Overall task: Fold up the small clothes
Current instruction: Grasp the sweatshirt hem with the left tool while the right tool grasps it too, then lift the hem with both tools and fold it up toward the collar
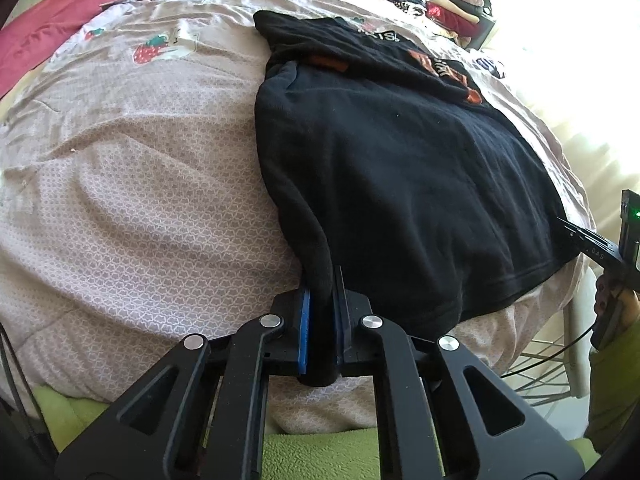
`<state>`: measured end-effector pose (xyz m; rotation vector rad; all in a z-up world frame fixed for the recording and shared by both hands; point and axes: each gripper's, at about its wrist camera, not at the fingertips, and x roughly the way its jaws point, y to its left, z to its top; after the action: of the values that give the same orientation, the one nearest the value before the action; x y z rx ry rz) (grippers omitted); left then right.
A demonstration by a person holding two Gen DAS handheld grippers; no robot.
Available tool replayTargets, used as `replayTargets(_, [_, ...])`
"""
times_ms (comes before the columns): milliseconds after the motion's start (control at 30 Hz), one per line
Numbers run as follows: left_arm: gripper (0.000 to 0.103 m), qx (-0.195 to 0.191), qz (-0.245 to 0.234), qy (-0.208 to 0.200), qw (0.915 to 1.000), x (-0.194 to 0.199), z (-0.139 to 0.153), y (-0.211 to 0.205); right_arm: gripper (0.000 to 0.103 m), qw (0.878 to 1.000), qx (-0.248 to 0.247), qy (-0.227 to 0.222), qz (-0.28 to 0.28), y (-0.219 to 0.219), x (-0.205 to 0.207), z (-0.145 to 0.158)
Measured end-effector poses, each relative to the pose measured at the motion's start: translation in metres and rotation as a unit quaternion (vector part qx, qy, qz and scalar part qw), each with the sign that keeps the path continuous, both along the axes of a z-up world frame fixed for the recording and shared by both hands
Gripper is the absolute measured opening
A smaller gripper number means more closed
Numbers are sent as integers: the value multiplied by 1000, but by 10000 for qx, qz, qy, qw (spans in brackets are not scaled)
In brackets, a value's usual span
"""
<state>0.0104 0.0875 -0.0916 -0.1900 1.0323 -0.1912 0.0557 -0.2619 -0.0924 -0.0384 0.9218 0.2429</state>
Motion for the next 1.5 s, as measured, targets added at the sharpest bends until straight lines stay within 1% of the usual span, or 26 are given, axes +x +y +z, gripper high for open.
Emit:
replayTargets(67, [3, -2, -56, 20, 10000, -1, -1, -2, 19, 9999, -34, -79, 117, 3, -3, 3])
replayTargets(167, [9, 41, -107, 92, 9999, 1, -5, -3, 22, 9999, -66, -39, 107, 2, -2, -1])
replayTargets(200, [9, 66, -123, 98, 9999, 1, -5, -5, 22, 9999, -56, -10, 86, 2, -1, -4])
replayTargets(233, [9, 83, -129, 104, 9998, 1, -6, -5, 25, 10000, -20, 15, 41, 0, -1, -8])
replayTargets(300, [9, 82, -114, 104, 9998, 2, -6, -5, 25, 10000, 33, 7, 23, 0, 0, -9])
replayTargets(333, [8, 110, -101, 98, 9998, 2, -6, -6, 25, 10000, 25, 0, 37, 0, 0, -10])
replayTargets(367, [4, 152, -74, 90, 9998, 2, -6, -6, 25, 10000, 24, -7, 50, 1, 0, -9])
replayTargets(400, [3, 172, -56, 77, 9998, 2, -5, -6, 25, 10000, 37, -11, 63, 0, 0, -9])
replayTargets(467, [3, 201, -58, 50, 9998, 2, -4, -7, 18, 9999, 69, -17, 82, -2, -1, -7])
replayTargets(533, [2, 227, -59, 1, 9997, 0, -1, -7, 15, 9998, 137, -60, 98, -4, -2, -4])
replayTargets(667, [2, 203, -14, -137, 9997, -3, 9, -5, 10, 9995, 222, -189, 135, -7, -7, 6])
replayTargets(867, [2, 76, 112, -370, 9992, -6, 28, 4, 9, 9981, 390, -444, 175, -14, -8, 26])
replayTargets(1233, [2, 12, 233, -652, 9976, -3, 56, 7, 9, 9948, 462, -875, 221, -13, -2, 60])
replayTargets(1500, [2, -74, 302, -902, 9954, 6, 79, 10, 9, 9923, 464, -1127, 236, -10, 7, 81])
